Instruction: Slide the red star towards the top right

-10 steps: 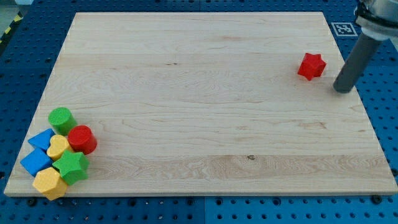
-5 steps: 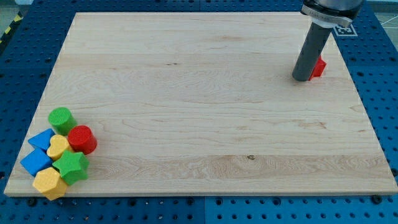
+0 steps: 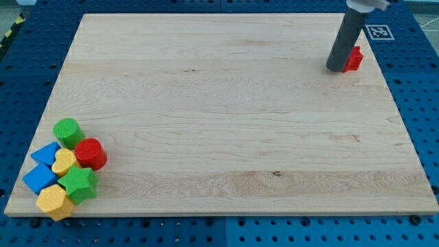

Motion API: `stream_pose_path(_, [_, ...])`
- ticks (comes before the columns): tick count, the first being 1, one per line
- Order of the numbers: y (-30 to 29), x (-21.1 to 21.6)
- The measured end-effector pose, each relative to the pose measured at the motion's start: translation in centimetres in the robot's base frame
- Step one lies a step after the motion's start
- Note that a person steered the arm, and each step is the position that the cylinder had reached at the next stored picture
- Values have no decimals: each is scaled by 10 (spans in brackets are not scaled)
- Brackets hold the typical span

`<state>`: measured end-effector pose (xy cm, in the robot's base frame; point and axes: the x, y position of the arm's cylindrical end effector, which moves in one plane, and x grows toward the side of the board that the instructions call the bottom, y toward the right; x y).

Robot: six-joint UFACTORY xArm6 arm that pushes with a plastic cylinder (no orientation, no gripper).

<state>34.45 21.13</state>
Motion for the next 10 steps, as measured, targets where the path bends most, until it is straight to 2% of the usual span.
stream_pose_path(1, [0,-29])
stream_pose_path(2, [-1,-29])
stream_pose_path(3, [-4,32])
stream_pose_path(4, [21,54])
stream_pose_path(6, [77,35])
stream_pose_path(10, [41,33])
